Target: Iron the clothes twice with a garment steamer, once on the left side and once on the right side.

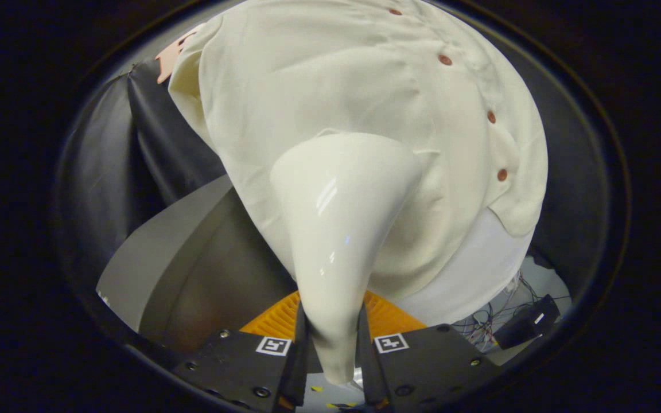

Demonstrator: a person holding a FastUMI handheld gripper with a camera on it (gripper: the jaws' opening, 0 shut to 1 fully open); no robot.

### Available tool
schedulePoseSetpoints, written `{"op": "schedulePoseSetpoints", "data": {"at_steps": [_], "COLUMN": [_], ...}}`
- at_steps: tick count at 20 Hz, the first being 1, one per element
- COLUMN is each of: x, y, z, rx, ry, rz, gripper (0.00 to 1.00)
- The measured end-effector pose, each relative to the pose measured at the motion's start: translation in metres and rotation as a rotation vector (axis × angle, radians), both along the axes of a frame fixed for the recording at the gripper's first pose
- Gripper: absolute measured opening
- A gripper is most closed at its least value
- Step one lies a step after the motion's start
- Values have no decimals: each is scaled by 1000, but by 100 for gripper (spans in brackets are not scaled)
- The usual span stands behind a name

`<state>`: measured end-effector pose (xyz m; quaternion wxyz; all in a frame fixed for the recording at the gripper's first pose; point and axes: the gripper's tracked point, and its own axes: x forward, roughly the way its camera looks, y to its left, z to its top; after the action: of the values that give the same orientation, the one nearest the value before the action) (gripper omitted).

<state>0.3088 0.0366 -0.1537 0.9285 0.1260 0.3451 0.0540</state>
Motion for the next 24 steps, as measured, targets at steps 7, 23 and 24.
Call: {"op": "schedulePoseSetpoints", "data": {"at_steps": [7,23,24], "x": [3,63,68], "y": [-22,-68,-73], "z": [-24,276,305], "rx": [-11,-29,-41], "ry": [84,24,5], "rz": [17,-31,-35], "gripper": [39,39,39]}}
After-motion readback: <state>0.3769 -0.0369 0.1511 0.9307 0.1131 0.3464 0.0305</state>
